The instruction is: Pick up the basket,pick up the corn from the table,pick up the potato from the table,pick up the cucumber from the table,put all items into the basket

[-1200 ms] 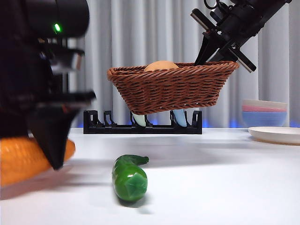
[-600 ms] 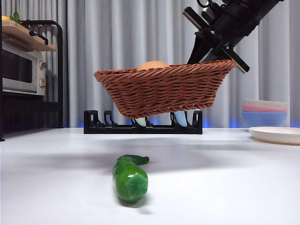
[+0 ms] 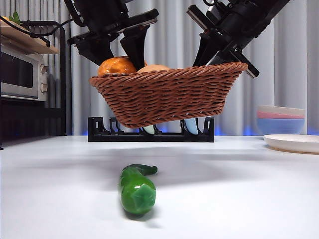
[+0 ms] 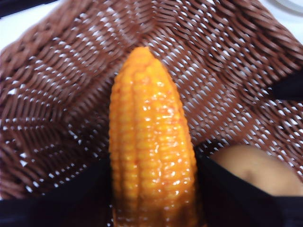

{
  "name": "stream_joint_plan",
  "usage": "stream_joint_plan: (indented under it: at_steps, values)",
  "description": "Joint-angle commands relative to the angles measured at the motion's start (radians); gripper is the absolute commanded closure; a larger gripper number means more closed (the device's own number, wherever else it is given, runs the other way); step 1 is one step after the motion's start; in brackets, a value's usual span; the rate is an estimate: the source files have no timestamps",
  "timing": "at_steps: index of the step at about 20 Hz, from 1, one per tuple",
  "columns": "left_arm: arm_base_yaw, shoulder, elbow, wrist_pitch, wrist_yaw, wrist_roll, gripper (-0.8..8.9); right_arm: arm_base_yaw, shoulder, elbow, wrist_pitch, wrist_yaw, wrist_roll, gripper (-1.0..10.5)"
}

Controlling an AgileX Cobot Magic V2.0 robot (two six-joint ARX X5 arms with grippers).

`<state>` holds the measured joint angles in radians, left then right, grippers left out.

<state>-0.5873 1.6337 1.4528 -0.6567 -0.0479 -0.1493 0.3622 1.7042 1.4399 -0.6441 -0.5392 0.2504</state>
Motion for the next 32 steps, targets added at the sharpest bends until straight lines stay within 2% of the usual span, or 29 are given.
stream_joint_plan:
  at_steps: [1, 6, 10, 13, 14, 16, 19, 22, 24, 25, 26, 29, 32]
  values:
    - [0.000, -0.008, 0.003, 0.017, 0.006, -0.008, 2.16, 0.001, -0.003, 0.009, 0.012, -0.013, 0.002, 9.6]
    - [-0.003, -0.018, 0.064, -0.049, 0.085, -0.035, 2.18, -0.002, -0.003, 0.009, 0.013, -0.012, 0.002, 9.6]
    - [-0.049, -0.128, 0.185, -0.225, 0.154, -0.035, 2.18, -0.026, -0.003, 0.009, 0.079, -0.013, 0.027, 9.6]
    - [-0.103, -0.264, 0.202, -0.376, 0.152, -0.035, 2.19, -0.072, -0.003, 0.011, 0.127, -0.016, 0.068, 9.6]
    - [-0.129, -0.307, 0.202, -0.451, 0.142, -0.035, 2.18, -0.094, -0.003, 0.017, 0.136, -0.032, 0.074, 9.6]
    - [-0.193, -0.363, 0.201, -0.572, 0.050, -0.066, 2.19, -0.132, -0.003, 0.029, 0.143, -0.060, 0.080, 9.6]
    - [-0.319, -0.405, 0.161, -0.647, -0.055, -0.183, 2.20, -0.183, -0.005, 0.045, 0.142, -0.076, 0.093, 9.6]
    - [-0.457, -0.425, 0.005, -0.594, -0.153, -0.327, 2.20, -0.225, -0.005, 0.056, 0.135, -0.143, 0.093, 9.6]
    - [-0.508, -0.425, -0.146, -0.472, -0.174, -0.410, 2.26, -0.238, -0.010, 0.056, 0.134, -0.144, 0.093, 9.6]
    - [-0.513, -0.423, -0.223, -0.397, -0.168, -0.440, 2.66, -0.238, -0.014, 0.056, 0.134, -0.143, 0.092, 9.6]
    - [-0.513, -0.414, -0.306, -0.311, -0.146, -0.465, 2.93, -0.239, -0.019, 0.056, 0.134, -0.143, 0.092, 9.6]
    - [-0.468, -0.369, -0.481, -0.107, -0.106, -0.520, 2.93, -0.244, -0.039, 0.056, 0.135, -0.143, 0.082, 9.6]
    - [-0.377, -0.291, -0.526, -0.005, -0.034, -0.519, 2.93, -0.244, -0.053, 0.056, 0.135, -0.143, 0.082, 9.6]
